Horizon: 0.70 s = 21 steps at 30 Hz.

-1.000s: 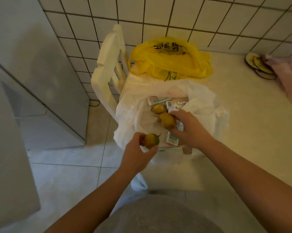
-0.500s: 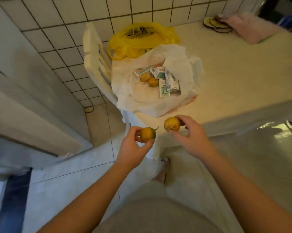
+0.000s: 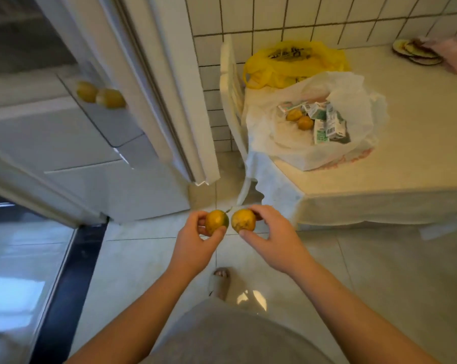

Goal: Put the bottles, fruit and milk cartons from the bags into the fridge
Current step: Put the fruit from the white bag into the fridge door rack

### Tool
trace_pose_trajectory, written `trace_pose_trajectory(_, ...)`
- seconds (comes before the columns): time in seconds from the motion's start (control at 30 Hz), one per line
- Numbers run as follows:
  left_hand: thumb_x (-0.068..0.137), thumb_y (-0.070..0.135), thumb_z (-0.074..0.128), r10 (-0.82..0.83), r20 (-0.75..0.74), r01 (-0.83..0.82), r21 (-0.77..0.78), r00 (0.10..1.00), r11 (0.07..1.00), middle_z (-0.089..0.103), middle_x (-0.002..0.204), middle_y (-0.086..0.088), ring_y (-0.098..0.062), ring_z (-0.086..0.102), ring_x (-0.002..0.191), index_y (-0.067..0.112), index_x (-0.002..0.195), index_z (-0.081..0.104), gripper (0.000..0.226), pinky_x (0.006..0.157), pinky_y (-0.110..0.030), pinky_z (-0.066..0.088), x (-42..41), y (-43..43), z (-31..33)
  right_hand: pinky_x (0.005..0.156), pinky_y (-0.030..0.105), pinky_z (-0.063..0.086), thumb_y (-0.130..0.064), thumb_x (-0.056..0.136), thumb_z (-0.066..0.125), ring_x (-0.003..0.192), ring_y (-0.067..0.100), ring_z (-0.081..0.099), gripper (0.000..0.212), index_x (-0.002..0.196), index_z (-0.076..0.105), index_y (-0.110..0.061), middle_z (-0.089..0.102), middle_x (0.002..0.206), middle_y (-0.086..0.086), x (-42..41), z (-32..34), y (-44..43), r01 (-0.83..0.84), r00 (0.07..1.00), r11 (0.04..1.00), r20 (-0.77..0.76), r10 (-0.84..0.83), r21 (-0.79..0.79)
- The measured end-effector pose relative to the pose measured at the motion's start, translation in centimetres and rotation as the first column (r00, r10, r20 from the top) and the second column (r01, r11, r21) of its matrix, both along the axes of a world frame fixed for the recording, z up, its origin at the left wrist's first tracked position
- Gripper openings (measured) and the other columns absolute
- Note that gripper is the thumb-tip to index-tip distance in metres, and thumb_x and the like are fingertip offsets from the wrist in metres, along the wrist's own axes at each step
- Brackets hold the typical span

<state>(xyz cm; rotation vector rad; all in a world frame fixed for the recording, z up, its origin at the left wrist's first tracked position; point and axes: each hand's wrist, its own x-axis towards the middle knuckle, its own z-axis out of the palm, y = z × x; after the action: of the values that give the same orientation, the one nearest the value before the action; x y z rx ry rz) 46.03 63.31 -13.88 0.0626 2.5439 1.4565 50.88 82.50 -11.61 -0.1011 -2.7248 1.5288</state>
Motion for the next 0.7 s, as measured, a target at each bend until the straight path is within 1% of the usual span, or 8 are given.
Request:
trace_pose_trajectory(0.1, 0.088, 0.039, 0.073, 0.144, -0.003, -0.144, 0.001, 0.99, 0.99, 0.061, 0.105, 0.016, -0.004, 0.061, 0.092, 0.029, 0.118, 0.054, 0.037, 0.07, -0.012, 0.045, -0.2, -4.9, 0.4, 0.088, 0.014, 0.039, -0.039, 0.088, 0.071, 0.107, 0.002, 0.052, 0.033, 0.116, 0.054, -0.041, 0.058, 0.111, -0.017, -2.0, 0.2, -4.6, -0.125, 0.992, 0.992, -0.012, 0.125, 0.011)
trace_pose_trajectory(0.27, 0.091, 0.035, 0.071, 0.329, -0.014, -0.329, 0.027, 0.944, 0.944, 0.058, 0.103, 0.018, -0.005, 0.06, 0.093, 0.031, 0.118, 0.051, 0.035, 0.075, -0.017, 0.048, -1.4, -13.5, 1.0, 0.091, 0.016, 0.04, -0.043, 0.088, 0.069, 0.108, 0.001, 0.051, 0.039, 0.124, 0.056, -0.034, 0.058, 0.114, -0.017, -5.8, 0.4, -12.8, -0.303, 0.953, 0.952, -0.011, 0.304, 0.033)
trace_pose_trajectory(0.37, 0.091, 0.034, 0.071, 0.4, -0.035, -0.398, 0.043, 0.916, 0.916, 0.057, 0.102, 0.02, -0.004, 0.06, 0.092, 0.031, 0.118, 0.049, 0.035, 0.071, -0.014, 0.045, -3.3, -18.4, 1.3, 0.092, 0.018, 0.041, -0.043, 0.088, 0.069, 0.108, 0.0, 0.052, 0.04, 0.125, 0.056, -0.033, 0.058, 0.114, -0.016, -8.6, 0.9, -17.4, -0.373, 0.926, 0.927, -0.039, 0.375, 0.047)
trace_pose_trajectory(0.47, 0.09, 0.03, 0.072, 0.422, -0.081, -0.418, 0.067, 0.903, 0.906, 0.059, 0.102, 0.019, -0.002, 0.061, 0.091, 0.029, 0.118, 0.051, 0.034, 0.067, -0.009, 0.045, -6.5, -23.4, 1.9, 0.094, 0.019, 0.043, -0.041, 0.089, 0.07, 0.11, 0.001, 0.052, 0.041, 0.126, 0.056, -0.031, 0.057, 0.115, -0.015, -11.3, 1.9, -22.0, -0.394, 0.917, 0.918, -0.052, 0.396, 0.034)
trace_pose_trajectory(0.6, 0.089, 0.031, 0.074, 0.389, -0.139, -0.377, 0.104, 0.911, 0.92, 0.065, 0.107, 0.009, -0.008, 0.065, 0.093, 0.028, 0.119, 0.054, 0.036, 0.071, -0.013, 0.05, -12.0, -28.8, 3.5, 0.096, 0.022, 0.045, -0.039, 0.088, 0.07, 0.111, 0.003, 0.053, 0.042, 0.127, 0.056, -0.03, 0.057, 0.116, -0.014, -15.1, 3.9, -26.9, -0.376, 0.921, 0.927, -0.107, 0.375, 0.01)
trace_pose_trajectory(0.7, 0.087, 0.03, 0.075, 0.335, -0.198, -0.312, 0.138, 0.921, 0.94, 0.064, 0.108, 0.01, 0.0, 0.062, 0.093, 0.028, 0.118, 0.054, 0.038, 0.068, -0.009, 0.05, -16.3, -31.7, 5.5, 0.095, 0.026, 0.046, -0.038, 0.088, 0.071, 0.111, 0.006, 0.054, 0.041, 0.126, 0.057, -0.03, 0.058, 0.114, -0.013, -18.1, 5.7, -29.9, -0.329, 0.932, 0.944, -0.16, 0.324, -0.002)
